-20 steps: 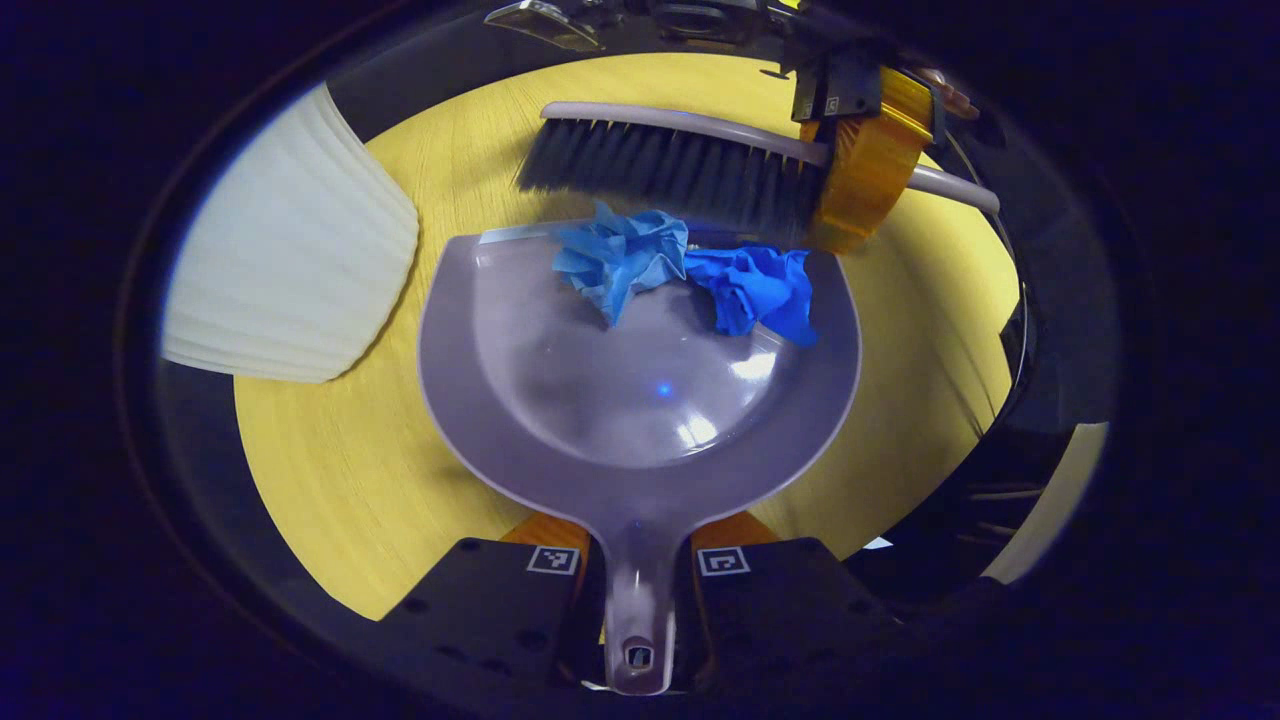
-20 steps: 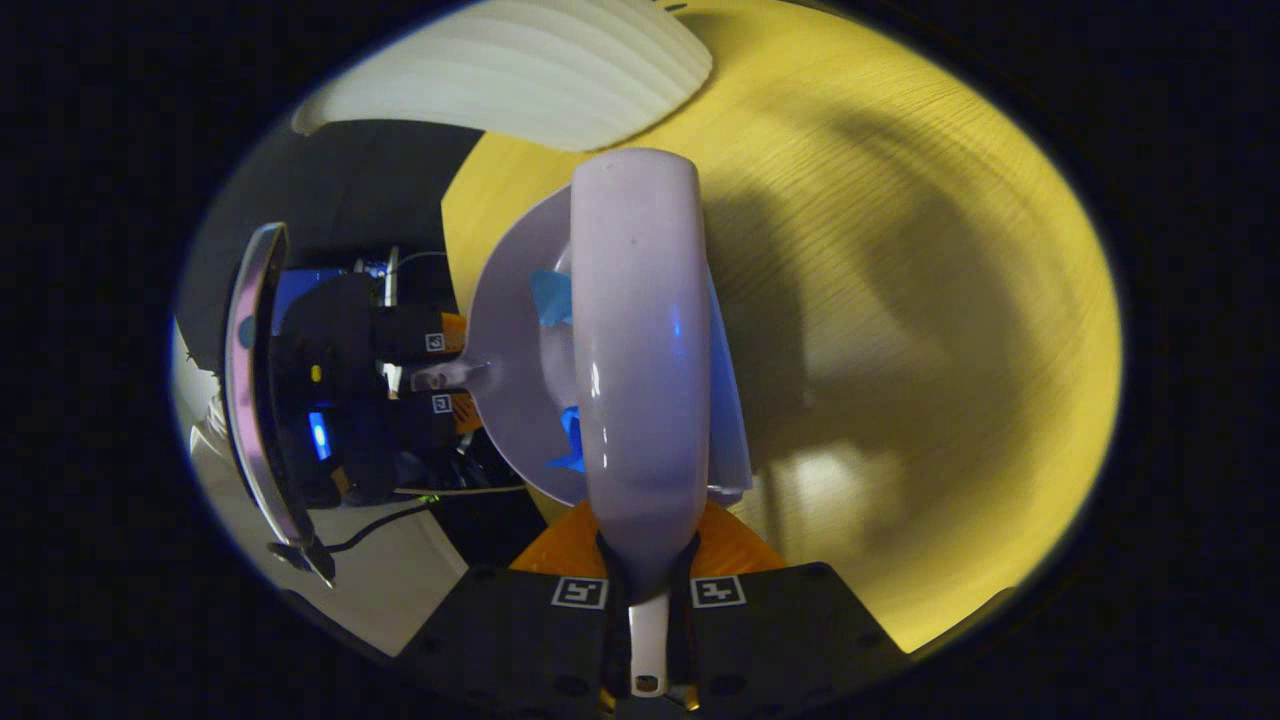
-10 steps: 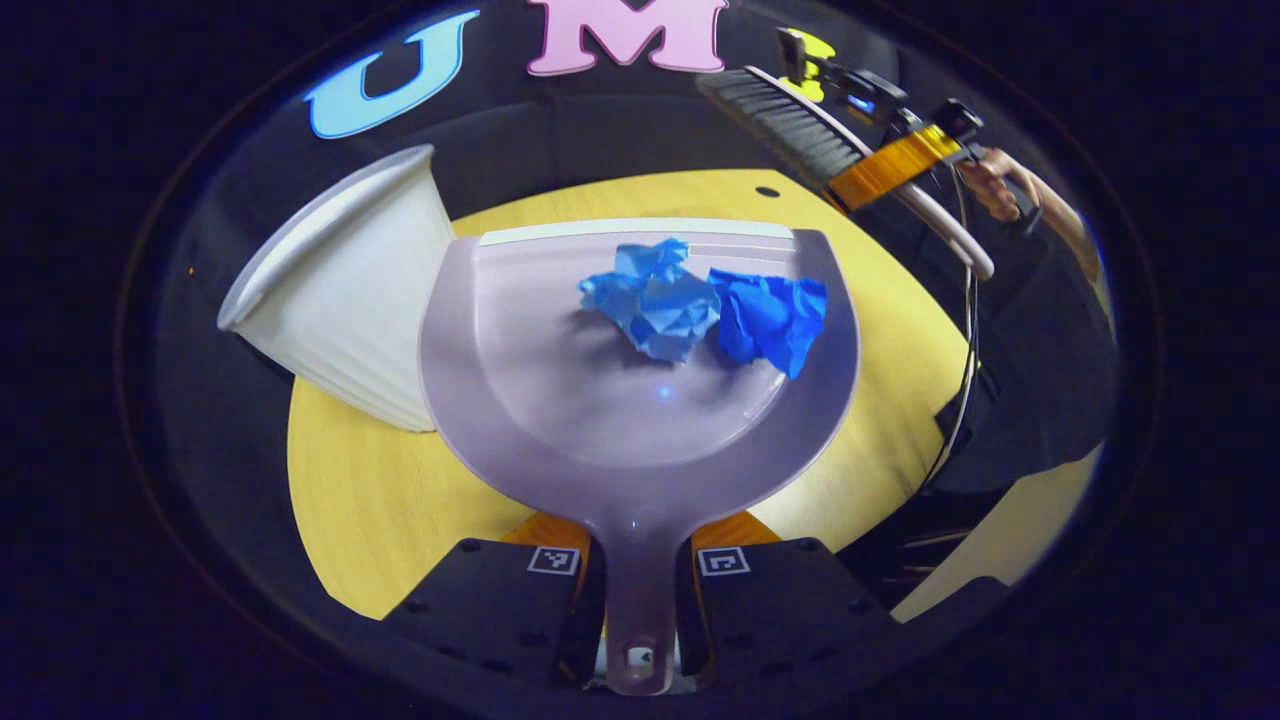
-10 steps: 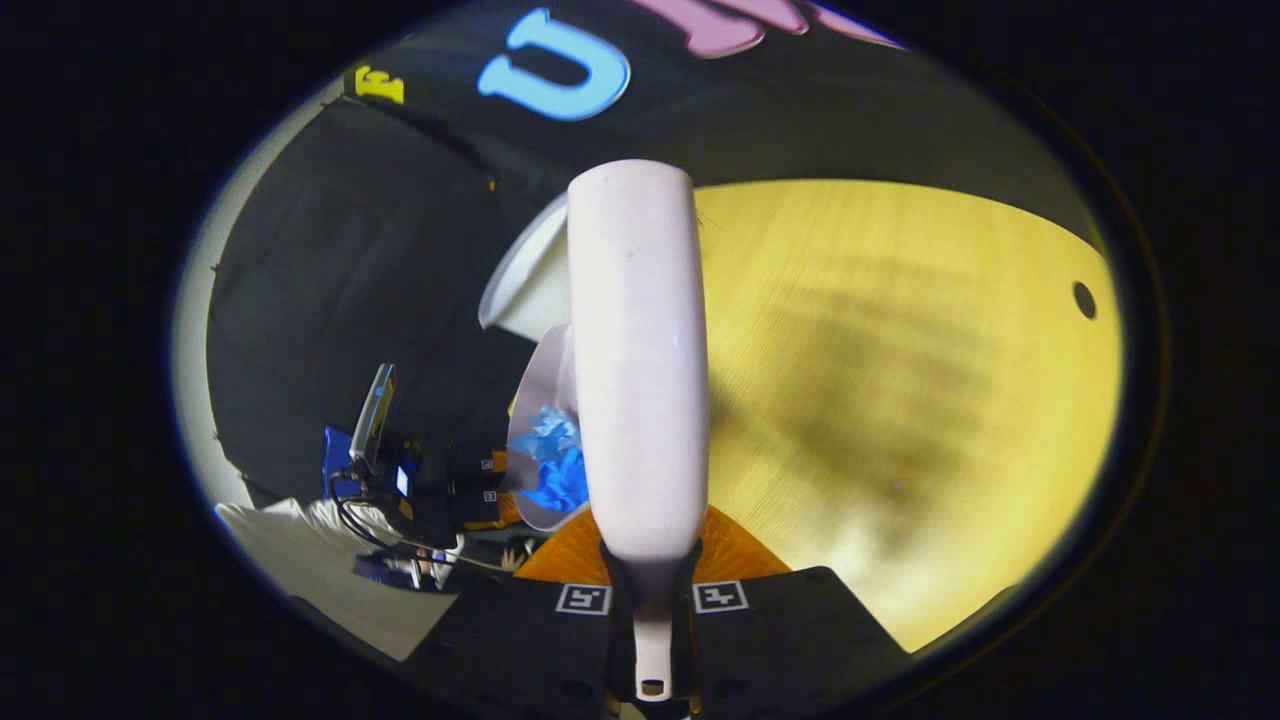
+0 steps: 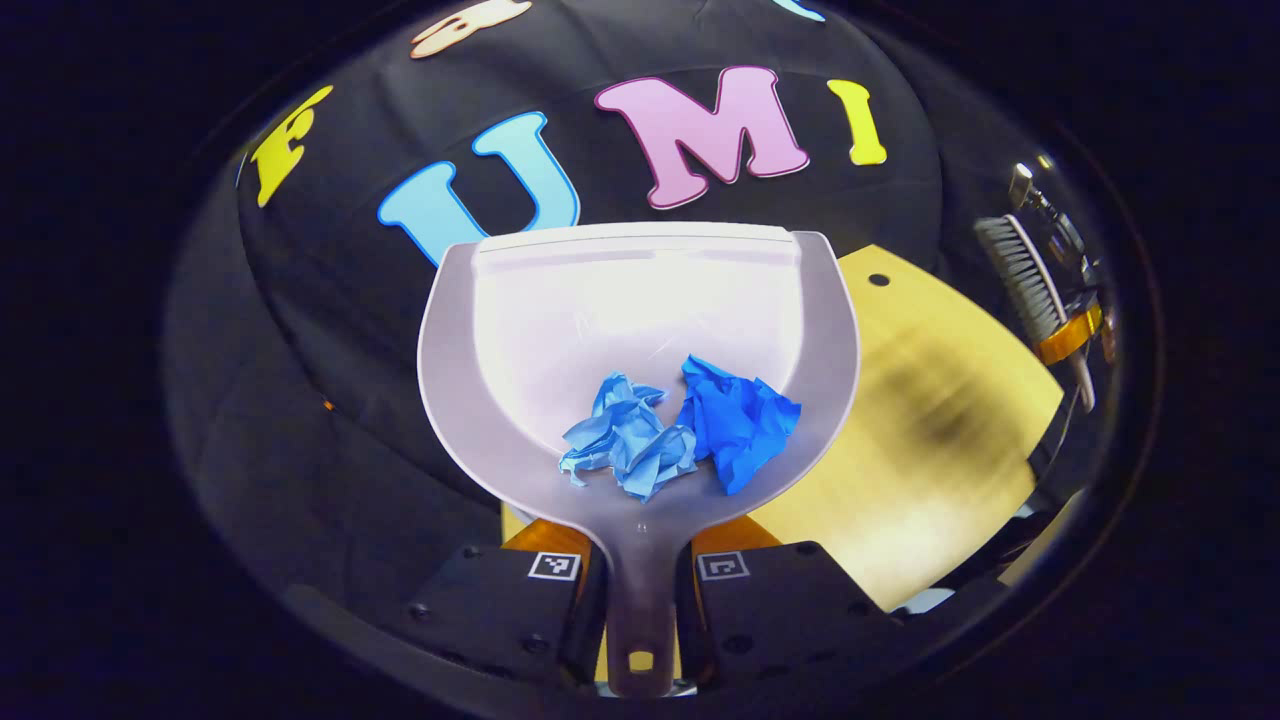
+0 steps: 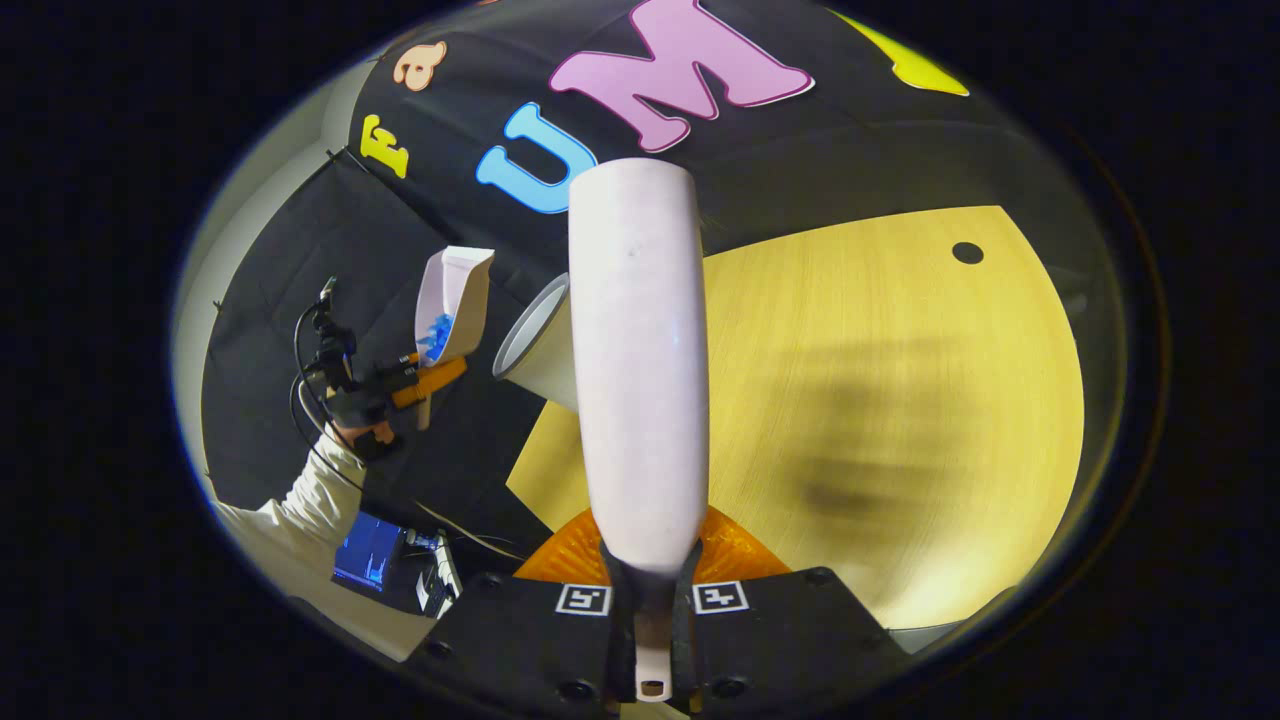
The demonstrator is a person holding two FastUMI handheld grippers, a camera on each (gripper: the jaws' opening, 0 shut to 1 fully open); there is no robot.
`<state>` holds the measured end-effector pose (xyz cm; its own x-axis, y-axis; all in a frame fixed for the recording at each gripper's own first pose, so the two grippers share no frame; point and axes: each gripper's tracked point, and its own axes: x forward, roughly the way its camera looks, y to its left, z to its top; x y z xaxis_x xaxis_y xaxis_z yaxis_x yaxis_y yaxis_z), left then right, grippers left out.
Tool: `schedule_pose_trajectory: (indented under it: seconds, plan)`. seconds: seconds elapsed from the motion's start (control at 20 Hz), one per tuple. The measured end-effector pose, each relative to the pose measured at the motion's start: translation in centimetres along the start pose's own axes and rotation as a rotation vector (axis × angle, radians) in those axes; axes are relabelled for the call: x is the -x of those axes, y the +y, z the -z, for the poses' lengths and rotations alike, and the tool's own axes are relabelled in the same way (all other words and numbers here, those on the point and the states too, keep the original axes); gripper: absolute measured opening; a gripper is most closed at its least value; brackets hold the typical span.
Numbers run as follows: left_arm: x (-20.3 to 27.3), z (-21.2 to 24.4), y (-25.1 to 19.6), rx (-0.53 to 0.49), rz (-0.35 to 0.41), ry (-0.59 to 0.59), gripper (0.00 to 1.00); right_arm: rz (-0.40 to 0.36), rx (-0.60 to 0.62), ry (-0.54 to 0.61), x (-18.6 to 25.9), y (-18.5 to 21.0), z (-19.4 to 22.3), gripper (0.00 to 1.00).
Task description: Pick up the small broom and dustpan from the desktop, sweep the trash into the dustpan with the broom, and then empty the trash into the garbage bin.
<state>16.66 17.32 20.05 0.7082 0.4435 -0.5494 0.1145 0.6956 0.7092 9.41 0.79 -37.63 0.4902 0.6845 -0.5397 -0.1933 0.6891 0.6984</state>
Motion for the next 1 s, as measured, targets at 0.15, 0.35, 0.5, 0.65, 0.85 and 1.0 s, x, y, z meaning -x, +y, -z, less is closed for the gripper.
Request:
schedule_pose_trajectory:
  seconds: [0.15, 0.35, 0.5, 0.65, 0.85, 1.0]
  plan:
    - [-1.9, 0.1, 5.0, -0.146, -0.161, 0.081, 0.26, 0.005, -0.024, -0.002, 1.2, -0.6, 1.2, 0.15]
    - [-4.1, 2.5, 8.9, -0.374, -0.299, 0.226, 0.26, 0.028, -0.031, 0.006, 2.1, -2.1, 2.1, 0.15]
    - [-5.4, 3.3, 10.5, -0.595, -0.414, 0.299, 0.26, 0.036, -0.035, 0.018, 2.5, -2.5, 2.9, 0.15]
    - [-4.9, 3.6, 10.0, -0.871, -0.529, 0.333, 0.26, 0.042, -0.038, 0.028, 2.4, -2.9, 3.6, 0.15]
    - [-4.8, 3.4, 9.8, -1.007, -0.583, 0.332, 0.26, 0.047, -0.045, 0.047, 2.3, -3.1, 4.5, 0.15]
    - [-4.8, 3.4, 9.9, -1.045, -0.619, 0.293, 0.26, 0.064, -0.032, 0.069, 2.0, -3.5, 5.1, 0.15]
